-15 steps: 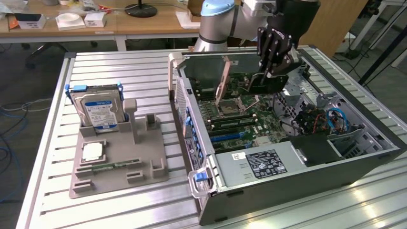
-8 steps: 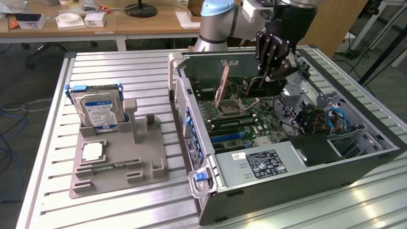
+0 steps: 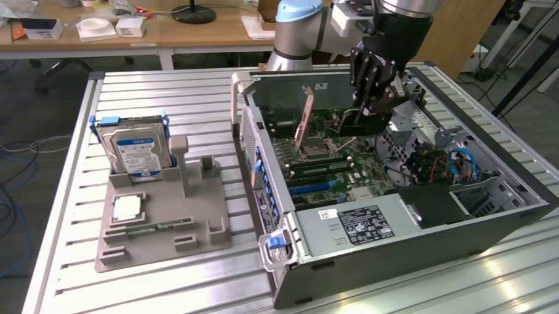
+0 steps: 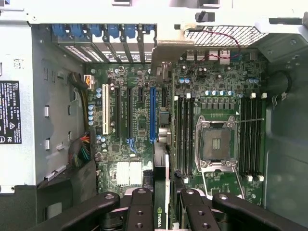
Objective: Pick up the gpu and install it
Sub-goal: 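Insert the gpu into the slot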
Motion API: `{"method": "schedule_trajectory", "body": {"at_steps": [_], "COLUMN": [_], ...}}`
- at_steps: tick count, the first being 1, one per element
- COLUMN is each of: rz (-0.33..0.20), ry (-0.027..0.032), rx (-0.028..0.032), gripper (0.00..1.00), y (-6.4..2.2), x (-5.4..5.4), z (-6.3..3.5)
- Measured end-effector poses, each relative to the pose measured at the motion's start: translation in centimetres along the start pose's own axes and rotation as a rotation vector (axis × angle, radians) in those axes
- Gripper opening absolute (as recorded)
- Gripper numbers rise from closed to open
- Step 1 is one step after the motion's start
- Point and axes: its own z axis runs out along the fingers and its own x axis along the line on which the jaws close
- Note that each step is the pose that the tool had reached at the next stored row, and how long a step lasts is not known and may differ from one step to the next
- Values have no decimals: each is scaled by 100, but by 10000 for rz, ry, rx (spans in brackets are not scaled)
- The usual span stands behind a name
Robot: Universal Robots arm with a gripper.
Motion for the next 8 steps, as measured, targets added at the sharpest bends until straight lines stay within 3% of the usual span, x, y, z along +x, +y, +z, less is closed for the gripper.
{"method": "schedule_trajectory", "body": {"at_steps": [8], "rz": [-1], "ry": [-5], "rx": [2], "gripper": [26], "y": [0], "x": [0], "z": [8]}}
